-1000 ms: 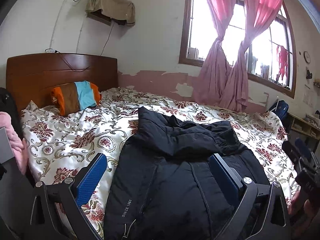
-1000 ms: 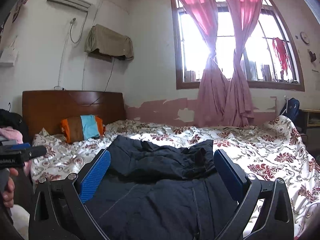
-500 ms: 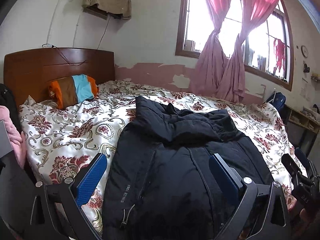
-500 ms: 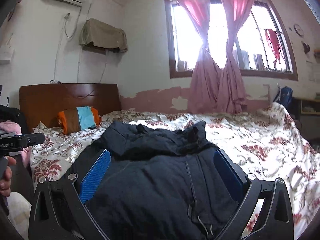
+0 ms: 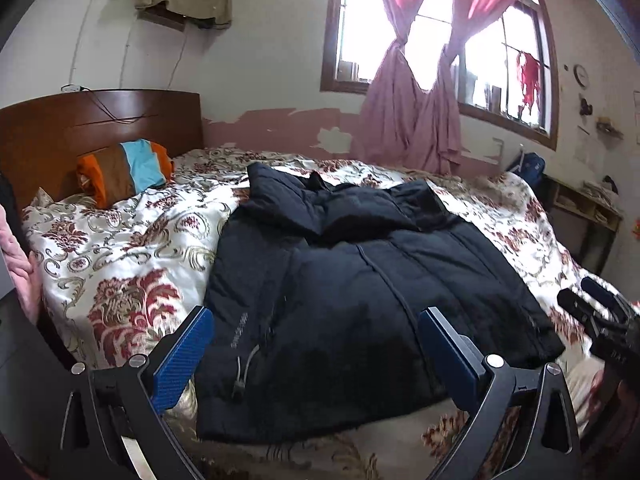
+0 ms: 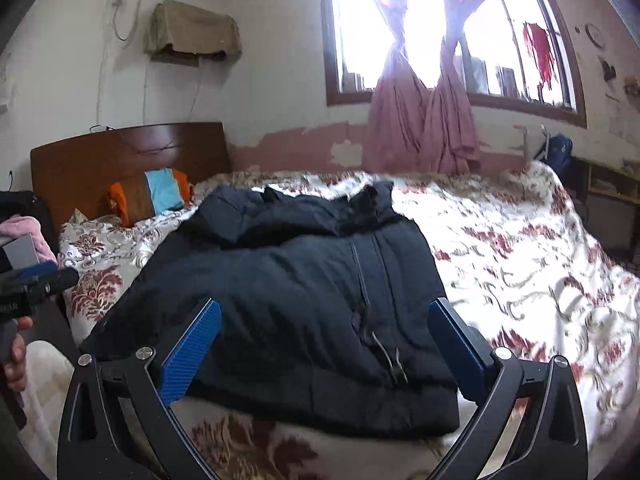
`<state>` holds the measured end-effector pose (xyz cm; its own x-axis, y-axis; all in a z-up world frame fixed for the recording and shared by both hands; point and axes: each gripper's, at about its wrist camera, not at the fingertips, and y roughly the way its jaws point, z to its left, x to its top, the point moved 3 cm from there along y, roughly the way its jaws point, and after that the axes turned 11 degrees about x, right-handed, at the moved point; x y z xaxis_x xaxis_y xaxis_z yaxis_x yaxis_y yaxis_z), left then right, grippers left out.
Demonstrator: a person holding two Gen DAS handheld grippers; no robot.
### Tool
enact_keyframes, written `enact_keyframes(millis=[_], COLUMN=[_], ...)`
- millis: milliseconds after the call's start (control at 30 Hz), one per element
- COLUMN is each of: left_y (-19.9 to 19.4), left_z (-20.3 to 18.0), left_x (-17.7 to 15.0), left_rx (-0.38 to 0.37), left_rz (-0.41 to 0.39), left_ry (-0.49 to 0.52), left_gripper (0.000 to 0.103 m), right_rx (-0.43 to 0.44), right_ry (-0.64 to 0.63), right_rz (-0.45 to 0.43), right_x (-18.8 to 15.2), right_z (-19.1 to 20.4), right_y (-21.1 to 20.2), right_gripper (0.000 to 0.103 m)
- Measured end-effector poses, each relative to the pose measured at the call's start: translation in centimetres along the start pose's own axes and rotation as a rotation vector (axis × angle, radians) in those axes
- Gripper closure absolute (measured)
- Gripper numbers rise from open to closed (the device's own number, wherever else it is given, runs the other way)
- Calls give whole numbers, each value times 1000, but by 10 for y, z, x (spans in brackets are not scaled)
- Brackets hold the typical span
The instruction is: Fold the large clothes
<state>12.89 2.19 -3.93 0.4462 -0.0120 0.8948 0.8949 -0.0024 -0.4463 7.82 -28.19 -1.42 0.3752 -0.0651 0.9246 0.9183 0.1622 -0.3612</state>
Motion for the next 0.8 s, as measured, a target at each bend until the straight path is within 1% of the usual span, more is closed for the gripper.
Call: enact_keyframes(millis=[167,267,367,467,533,633,700,800], left_y=[-4,-6,-10,-8,-1,8,13,18], left_z=[-3,-6,-10,-12,-15,-19,-20,-25], left_x=[-26,-41,-58,-73,-83,-91,-96,-100], left_rx=[3,5,20,34,60,114,155,191], left_rz=[33,48,54,77,110,139,135,129], left_ry=[36,76,130,168,197,229,236,255], left_gripper=[0,1,1,1,1,1,1,1], right_rx=[-5,4,5,7,4,-3,-7,-17], right_ry=[74,123,140,125,105,77,64,59], right_rz=[61,134,205,257,278,293,306,322], right_x=[-11,-20,-30,-38,-42,-43,-44,-45], right_z=[-15,-22,-23,-19,-14,-8,-4,-1], right_y=[-1,12,25,34,38,41,43,46], right_gripper=[2,2,2,2,2,2,2,2])
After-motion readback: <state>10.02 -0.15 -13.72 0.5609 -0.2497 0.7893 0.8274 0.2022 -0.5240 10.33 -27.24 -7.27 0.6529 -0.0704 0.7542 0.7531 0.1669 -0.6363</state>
